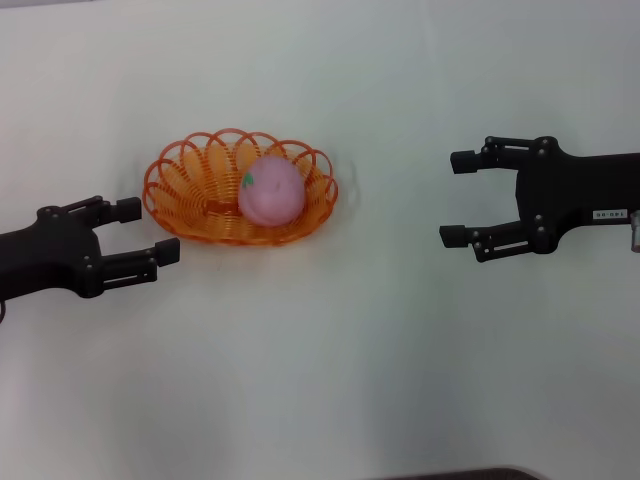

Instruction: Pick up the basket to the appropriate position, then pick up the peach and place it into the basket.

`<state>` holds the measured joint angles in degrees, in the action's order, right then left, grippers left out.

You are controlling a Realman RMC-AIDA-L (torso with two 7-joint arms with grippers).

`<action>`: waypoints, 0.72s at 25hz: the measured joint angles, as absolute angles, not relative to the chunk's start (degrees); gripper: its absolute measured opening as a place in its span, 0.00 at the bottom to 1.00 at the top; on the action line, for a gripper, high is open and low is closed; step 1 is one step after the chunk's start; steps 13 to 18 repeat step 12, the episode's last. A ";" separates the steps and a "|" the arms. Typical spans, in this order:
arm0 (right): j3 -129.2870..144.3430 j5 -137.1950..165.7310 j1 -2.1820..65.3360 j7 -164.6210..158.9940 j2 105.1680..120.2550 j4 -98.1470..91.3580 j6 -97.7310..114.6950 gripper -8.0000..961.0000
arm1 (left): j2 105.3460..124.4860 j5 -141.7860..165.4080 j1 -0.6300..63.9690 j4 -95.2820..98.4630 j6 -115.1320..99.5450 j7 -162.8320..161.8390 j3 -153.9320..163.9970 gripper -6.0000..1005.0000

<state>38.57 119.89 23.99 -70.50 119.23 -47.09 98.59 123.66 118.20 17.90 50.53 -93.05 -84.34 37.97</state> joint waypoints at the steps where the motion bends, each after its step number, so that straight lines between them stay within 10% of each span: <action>1: 38.55 119.88 24.10 -70.50 119.16 -47.00 98.57 0.98 | 123.66 118.20 17.93 50.43 -93.05 -84.31 37.85 0.84; 18: 38.49 119.87 24.72 -70.44 119.08 -46.93 97.64 0.98 | 123.69 118.21 17.93 50.29 -93.07 -84.28 37.70 0.84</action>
